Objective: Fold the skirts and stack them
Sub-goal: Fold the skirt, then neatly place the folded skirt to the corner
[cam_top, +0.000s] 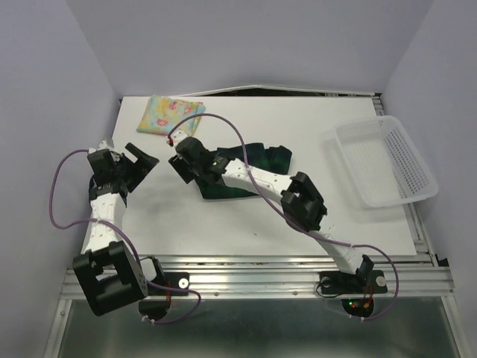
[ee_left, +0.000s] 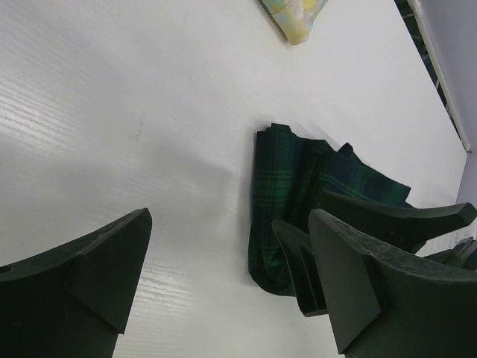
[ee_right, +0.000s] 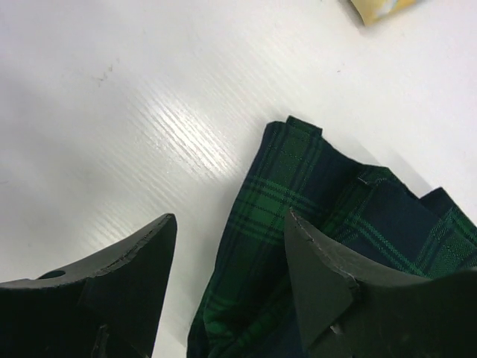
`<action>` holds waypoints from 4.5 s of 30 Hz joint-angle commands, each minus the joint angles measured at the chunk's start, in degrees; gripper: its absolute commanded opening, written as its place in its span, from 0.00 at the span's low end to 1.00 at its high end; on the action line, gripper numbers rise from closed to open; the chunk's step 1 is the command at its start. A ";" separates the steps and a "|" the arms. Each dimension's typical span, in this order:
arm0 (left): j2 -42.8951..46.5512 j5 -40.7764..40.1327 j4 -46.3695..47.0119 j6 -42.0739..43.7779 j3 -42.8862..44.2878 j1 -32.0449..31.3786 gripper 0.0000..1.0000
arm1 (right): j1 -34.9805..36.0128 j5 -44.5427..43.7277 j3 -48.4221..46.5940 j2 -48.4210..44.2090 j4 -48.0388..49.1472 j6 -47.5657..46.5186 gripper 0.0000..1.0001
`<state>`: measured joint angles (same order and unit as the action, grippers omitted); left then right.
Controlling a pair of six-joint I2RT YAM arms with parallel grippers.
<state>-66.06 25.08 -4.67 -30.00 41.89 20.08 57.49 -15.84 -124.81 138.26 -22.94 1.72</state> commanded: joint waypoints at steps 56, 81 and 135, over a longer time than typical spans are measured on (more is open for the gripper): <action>-29.20 14.46 58.79 -18.24 -9.45 -24.73 0.99 | -10.65 20.41 -5.35 -0.36 1.32 22.10 0.01; -36.24 0.94 68.22 -24.32 -10.87 -31.06 0.82 | -11.70 19.00 -7.64 -0.27 2.20 24.04 0.01; -39.32 -2.84 61.74 -17.04 -3.75 -32.64 0.30 | -13.29 16.01 -7.29 -2.29 2.55 23.16 0.14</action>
<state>-106.80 25.69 58.98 -50.17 34.83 -12.67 44.60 0.82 -128.97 140.27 -23.57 24.45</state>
